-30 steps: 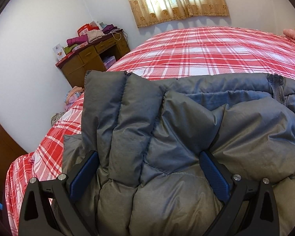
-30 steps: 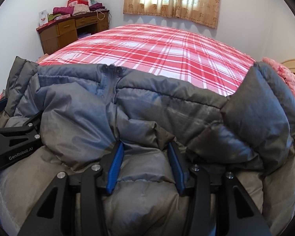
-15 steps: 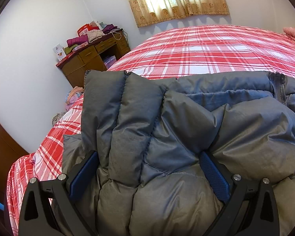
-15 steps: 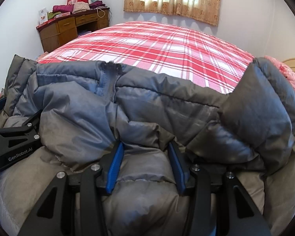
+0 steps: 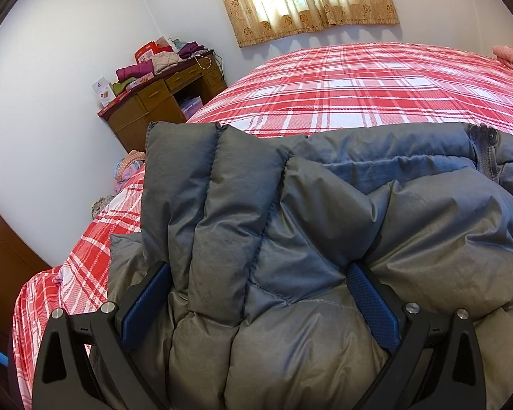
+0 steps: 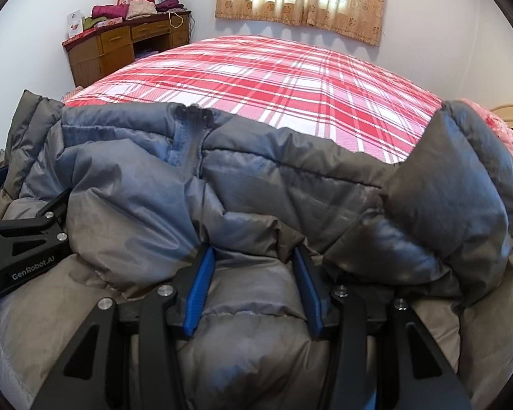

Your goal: Fold large clothes

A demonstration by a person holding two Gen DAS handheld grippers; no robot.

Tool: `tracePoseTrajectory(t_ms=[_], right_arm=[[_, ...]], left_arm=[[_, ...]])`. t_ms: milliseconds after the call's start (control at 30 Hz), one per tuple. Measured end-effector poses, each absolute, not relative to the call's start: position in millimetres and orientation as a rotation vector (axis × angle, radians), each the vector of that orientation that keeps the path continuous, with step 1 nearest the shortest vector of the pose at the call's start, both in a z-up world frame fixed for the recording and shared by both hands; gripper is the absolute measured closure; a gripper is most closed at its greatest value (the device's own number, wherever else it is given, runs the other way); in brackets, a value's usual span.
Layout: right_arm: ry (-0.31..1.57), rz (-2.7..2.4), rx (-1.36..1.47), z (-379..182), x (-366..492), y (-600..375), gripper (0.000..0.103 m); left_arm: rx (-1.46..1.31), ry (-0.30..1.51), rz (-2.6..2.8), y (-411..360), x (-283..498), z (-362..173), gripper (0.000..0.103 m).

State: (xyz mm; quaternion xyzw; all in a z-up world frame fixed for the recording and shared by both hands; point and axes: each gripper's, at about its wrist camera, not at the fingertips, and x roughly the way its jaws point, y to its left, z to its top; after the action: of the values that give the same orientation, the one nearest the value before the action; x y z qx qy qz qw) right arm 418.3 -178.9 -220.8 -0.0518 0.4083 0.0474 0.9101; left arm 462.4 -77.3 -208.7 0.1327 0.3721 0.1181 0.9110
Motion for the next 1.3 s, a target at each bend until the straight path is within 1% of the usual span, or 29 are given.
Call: tracePoseTrajectory(t_ms=[233,333,400,433,500,567,700,767,967,1167,1300], right_arm=[[0.841,0.082,-0.135,-221.6,416.6,-174.8,0.051],[0.876,0.082,-0.160,-214.0,415.1,-172.8,0.051],[0.875,0.077,-0.101,-201.1,405.5,-176.7,0.050],[0.858,0.085,-0.036,-190.3,394.9,-178.9,0.044],[0.823,0.086,-0.021,-179.6,380.4,-171.3,0.038],[0.801,0.083,-0.046,-178.5,368.5,-155.6,0.038],[0.831,0.039,-0.082,-202.7,370.1,-140.3,0.038],[0.823,0.036,-0.065,-210.6,373.0,-143.6,0.038],[0.839,0.010,-0.120,-220.3,377.8,-136.1,0.036],[0.841,0.012,-0.117,-221.7,379.3,-137.6,0.036],[0.865,0.037,-0.098,-211.7,370.5,-142.6,0.037]], left_arm=[[0.281,0.786,0.239,-77.1,465.1,-206.9,0.001],[0.246,0.822,0.223,-65.9,453.1,-187.1,0.001],[0.244,0.768,0.200,-58.8,429.5,-165.1,0.001],[0.260,0.723,0.199,-55.3,416.6,-156.1,0.001],[0.292,0.663,0.218,-45.7,397.3,-149.4,0.001],[0.288,0.665,0.254,-33.3,389.8,-157.6,0.001],[0.266,0.739,0.275,-24.0,394.2,-186.9,0.001],[0.231,0.723,0.265,-20.2,391.0,-196.8,0.001],[0.197,0.727,0.268,-14.2,390.9,-203.3,0.001],[0.202,0.739,0.267,-17.6,395.6,-204.7,0.001],[0.155,0.732,0.297,-3.0,372.8,-186.9,0.001]])
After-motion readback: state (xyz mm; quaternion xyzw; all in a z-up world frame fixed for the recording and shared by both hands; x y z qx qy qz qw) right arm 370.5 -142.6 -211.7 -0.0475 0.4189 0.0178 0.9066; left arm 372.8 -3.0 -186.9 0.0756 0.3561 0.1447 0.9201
